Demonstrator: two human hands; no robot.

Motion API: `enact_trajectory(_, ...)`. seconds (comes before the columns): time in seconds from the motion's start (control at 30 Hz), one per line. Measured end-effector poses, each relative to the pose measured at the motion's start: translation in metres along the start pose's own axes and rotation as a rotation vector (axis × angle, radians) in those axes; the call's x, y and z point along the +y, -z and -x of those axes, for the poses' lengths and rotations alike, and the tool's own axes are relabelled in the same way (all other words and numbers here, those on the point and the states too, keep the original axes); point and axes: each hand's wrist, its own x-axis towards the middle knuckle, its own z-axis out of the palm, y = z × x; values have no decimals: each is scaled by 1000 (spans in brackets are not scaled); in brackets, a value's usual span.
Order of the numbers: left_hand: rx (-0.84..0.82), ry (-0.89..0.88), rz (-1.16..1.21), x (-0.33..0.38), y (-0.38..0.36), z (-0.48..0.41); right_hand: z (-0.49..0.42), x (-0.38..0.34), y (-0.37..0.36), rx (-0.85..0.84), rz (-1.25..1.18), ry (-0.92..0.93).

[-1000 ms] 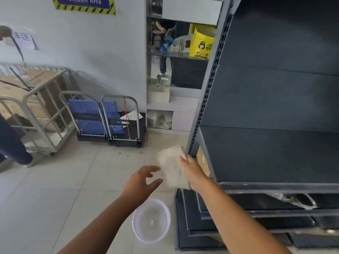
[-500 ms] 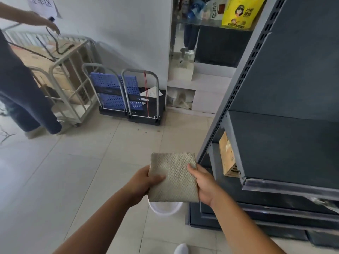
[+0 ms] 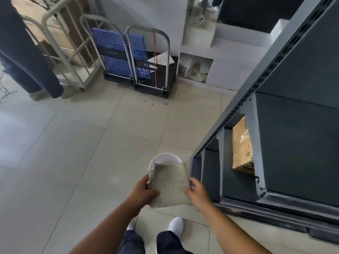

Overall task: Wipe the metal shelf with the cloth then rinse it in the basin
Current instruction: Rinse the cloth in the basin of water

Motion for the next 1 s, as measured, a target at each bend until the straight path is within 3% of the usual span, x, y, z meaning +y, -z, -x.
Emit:
enact_trajectory(0.13, -142, -8, -80, -9, 15, -48, -37, 25, -12, 83, -6, -12)
enact_trajectory(0.3, -134, 22, -86, -50, 31, -139, -120, 69, -42, 175, -11, -25)
enact_trajectory(0.6, -56, 119, -104, -218, 52, -348, -326, 237, -101, 322, 42, -39)
enact_trajectory(1.0, 45, 100, -397, -419, 22, -628, -613, 432, -133, 375, 297, -67)
